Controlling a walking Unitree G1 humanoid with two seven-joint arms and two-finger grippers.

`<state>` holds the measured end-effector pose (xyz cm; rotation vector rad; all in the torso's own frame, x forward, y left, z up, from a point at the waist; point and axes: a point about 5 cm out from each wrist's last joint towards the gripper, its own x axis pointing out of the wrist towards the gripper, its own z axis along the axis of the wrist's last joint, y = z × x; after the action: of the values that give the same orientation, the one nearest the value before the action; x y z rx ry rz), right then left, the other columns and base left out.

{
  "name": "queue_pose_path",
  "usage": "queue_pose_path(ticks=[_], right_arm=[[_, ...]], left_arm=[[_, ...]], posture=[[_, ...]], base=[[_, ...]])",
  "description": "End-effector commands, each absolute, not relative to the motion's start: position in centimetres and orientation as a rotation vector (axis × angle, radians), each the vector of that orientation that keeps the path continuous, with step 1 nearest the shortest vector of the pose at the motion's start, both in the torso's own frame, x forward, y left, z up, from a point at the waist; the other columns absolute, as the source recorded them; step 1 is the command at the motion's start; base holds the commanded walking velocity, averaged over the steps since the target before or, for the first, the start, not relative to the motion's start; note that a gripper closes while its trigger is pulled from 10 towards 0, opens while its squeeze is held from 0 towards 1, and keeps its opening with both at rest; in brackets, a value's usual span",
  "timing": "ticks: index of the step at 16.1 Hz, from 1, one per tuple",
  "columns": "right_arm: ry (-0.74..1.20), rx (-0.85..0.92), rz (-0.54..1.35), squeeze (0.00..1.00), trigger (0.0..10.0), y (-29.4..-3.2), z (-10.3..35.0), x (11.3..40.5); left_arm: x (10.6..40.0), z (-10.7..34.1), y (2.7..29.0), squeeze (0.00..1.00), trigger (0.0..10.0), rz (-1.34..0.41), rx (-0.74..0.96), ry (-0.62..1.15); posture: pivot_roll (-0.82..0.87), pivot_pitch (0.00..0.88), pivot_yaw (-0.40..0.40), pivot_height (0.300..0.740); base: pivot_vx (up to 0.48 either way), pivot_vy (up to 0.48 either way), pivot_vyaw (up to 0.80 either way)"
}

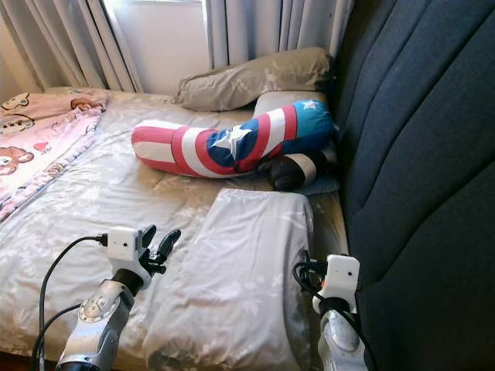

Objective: Clean up the room

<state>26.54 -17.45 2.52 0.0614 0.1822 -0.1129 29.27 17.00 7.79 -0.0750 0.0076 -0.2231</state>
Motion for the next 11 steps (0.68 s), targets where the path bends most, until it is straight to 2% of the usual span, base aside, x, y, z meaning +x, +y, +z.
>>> queue_pose_path(ticks=[1, 10, 11], right_arm=[[0.198, 0.053, -0.120, 0.00, 10.0, -17.56, 2.33, 26.54], [0.210, 0.048, -0.100, 0.00, 10.0, -17.13, 2.13, 26.41], [0.217, 0.055, -0.096, 0.00, 10.0, -17.04, 2.04, 26.44]], left_arm=[[29.30, 7.96, 17.08, 0.00, 10.0, -0.218, -0.075, 0.003], [29.39, 7.93, 17.03, 0.00, 10.0, -0.219, -0.077, 0.011], [29.41, 7.95, 17.02, 0.00, 10.0, -0.218, -0.078, 0.010]], posture=[[-0.03, 0.010, -0.015, 0.678], [-0.03, 0.020, -0.016, 0.678], [-0.03, 0.021, -0.016, 0.668]], base=[[0.000, 0.000, 0.00], [0.000, 0.000, 0.00], [0.000, 0.000, 0.00]])
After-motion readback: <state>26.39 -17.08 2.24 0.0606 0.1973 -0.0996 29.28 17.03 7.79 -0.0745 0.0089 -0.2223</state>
